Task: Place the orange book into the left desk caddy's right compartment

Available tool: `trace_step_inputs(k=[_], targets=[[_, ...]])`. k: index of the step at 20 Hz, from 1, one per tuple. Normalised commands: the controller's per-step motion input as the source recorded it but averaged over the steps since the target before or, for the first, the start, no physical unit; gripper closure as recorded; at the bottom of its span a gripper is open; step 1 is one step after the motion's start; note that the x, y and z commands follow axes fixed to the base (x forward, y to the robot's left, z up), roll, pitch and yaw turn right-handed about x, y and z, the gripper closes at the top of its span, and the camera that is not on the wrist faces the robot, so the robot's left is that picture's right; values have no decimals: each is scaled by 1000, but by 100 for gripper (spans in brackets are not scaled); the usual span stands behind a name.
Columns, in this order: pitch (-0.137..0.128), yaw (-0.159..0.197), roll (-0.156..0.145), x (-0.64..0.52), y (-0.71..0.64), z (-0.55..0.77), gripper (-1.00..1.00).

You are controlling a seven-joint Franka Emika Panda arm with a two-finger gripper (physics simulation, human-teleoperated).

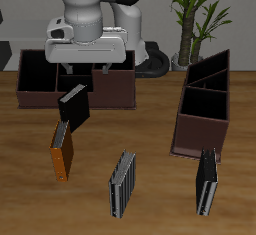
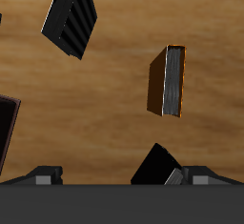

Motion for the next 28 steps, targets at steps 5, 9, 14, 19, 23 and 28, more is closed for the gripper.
trace_step_inputs(k=[5,9,14,19,23,28], targets=[[-44,32,-4,156,-281,-28,-100],[-45,-19,16,178,-273,-12,-100],[-40,-2,39,128,-159,-108,-100],[-17,-4,-26,153,-223,-184,-100],[-41,-31,-39,86,-215,-135,-100],[-21,14,5,129,-78,-169,-100]])
